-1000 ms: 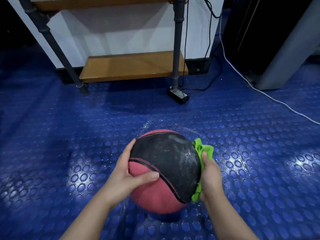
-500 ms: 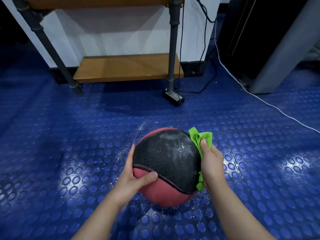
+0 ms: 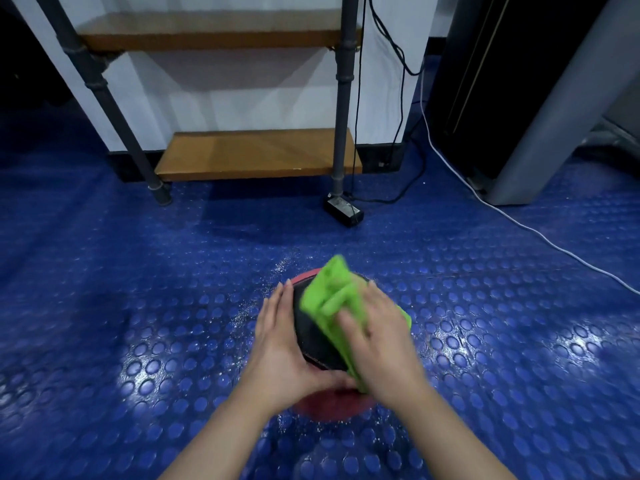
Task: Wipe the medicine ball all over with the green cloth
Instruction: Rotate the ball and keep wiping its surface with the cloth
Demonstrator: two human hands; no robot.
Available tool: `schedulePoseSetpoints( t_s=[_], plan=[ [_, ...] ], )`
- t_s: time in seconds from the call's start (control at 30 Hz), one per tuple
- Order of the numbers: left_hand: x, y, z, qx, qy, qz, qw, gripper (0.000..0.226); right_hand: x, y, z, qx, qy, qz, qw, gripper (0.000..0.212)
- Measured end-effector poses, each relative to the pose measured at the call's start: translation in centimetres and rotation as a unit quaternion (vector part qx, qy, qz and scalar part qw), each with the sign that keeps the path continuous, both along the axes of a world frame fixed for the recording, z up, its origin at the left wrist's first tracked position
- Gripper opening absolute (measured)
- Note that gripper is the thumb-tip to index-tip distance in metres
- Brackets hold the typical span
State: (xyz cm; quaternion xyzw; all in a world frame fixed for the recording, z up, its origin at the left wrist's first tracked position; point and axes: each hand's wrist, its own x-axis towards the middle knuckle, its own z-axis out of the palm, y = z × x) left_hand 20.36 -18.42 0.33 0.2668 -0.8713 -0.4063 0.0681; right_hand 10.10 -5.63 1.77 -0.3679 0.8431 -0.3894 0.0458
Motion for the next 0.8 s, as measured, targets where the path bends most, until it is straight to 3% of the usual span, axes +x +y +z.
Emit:
schedulePoseSetpoints(
  t_s=[0.07,0.23,0.4,0.5,0.73,0.8],
  plan=[
    [-0.3,0.4,-0.2,-0.032,0.006,-0.012,0.999,0.148,0.7,-0.8,-0.3,0.122,0.131,0.004,0.984,0.054],
    [-1.0,0.7,-0.2,-0.038,0.028,0.017,0.999,0.151,-1.4,-2.1,0.9,0.215,0.042,-0.029,0.975,0.065],
    [-0.8,1.2,-0.1,-0.05,0.023,0.006,0.998,0.156,-5.7,-4.3,3.0,0.194,-0.146,-0.12,0.963,0.04],
    [-1.3,1.1,0.0,-0.045,0.015,0.015,0.999,0.155,-5.3,-4.3,3.1,0.211,-0.095,-0.087,0.969,0.046],
    [-2.4,0.4,0.0,-0.033,-0.018,0.01,0.999,0.153,-0.1,-0.6,0.1,0.073,0.065,-0.033,0.995,0.058],
    [-2.5,0.1,0.1,-0.011,-0.024,0.017,1.0,0.155,0.4,-0.3,-0.5,0.069,0.072,-0.031,0.994,0.057]
  ],
)
